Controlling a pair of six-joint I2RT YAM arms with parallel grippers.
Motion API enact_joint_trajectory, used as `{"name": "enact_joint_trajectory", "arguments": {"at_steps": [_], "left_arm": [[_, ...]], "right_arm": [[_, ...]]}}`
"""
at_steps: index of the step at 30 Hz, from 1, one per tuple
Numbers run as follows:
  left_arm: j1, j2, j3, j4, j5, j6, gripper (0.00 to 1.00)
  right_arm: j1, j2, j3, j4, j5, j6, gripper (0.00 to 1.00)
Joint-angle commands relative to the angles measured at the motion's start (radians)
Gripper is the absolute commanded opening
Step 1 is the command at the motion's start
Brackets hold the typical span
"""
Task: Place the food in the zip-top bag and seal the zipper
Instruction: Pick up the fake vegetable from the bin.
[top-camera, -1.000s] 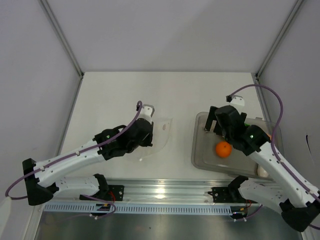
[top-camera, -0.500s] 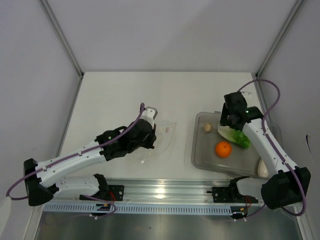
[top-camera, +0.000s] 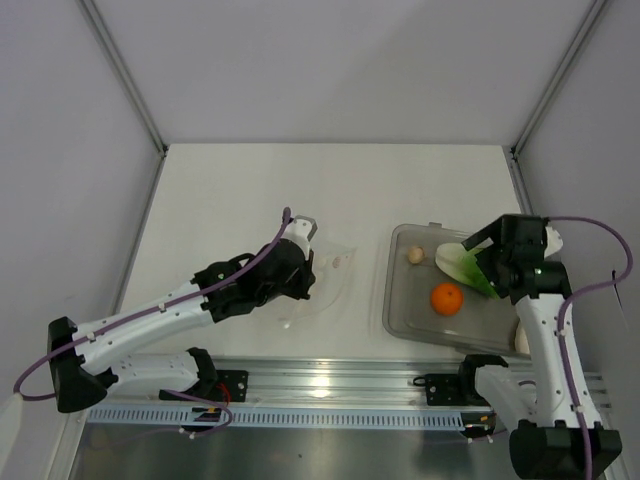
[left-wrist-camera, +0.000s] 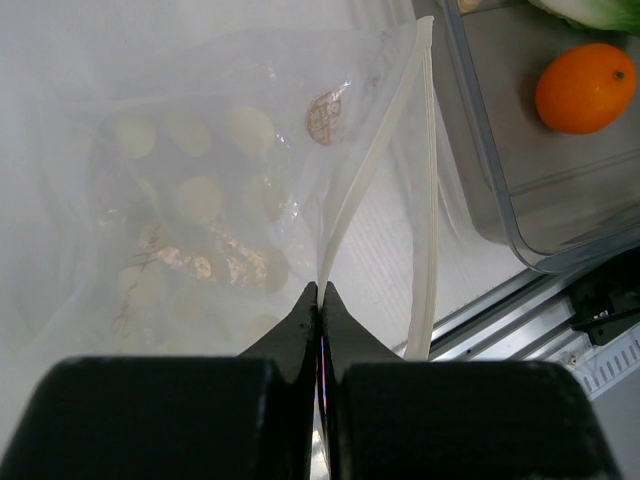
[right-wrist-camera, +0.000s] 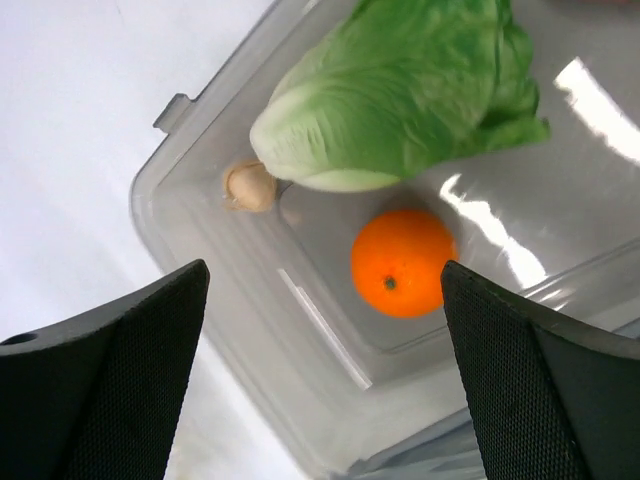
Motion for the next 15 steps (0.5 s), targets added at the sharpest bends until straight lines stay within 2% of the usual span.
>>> {"name": "enact_joint_trajectory", "arguments": {"at_steps": [1, 3, 4, 6, 10, 15], "left_arm": [[0.010, -0.015, 0.007, 0.030, 0.016, 0.009, 0.00], [0.010, -0.022, 0.007, 0.028, 0.017, 0.012, 0.01], [0.010, -0.027, 0.007, 0.028, 0.019, 0.012, 0.01], [0.012, -0.033, 0.008, 0.027, 0.020, 0.015, 0.01], [0.012, -0.035, 0.010, 0.023, 0.027, 0.016, 0.01], [0.012, -0.039, 0.009, 0.028, 0.033, 0.015, 0.01]], "right_arm": [[-0.129, -0.060, -0.076, 0.008, -0.151, 0.141, 0.99], [-0.233, -0.065, -0.113, 0.011, -0.206, 0.155, 0.99], [-0.266, -0.062, -0.132, 0.016, -0.298, 0.158, 0.99], [-0.342, -0.042, -0.178, 0.041, -0.373, 0.147, 0.99], [-0.409, -0.034, -0.215, 0.077, -0.398, 0.130, 0.99], [-0.426, -0.002, -0.212, 0.116, -0.380, 0.117, 0.99]]}}
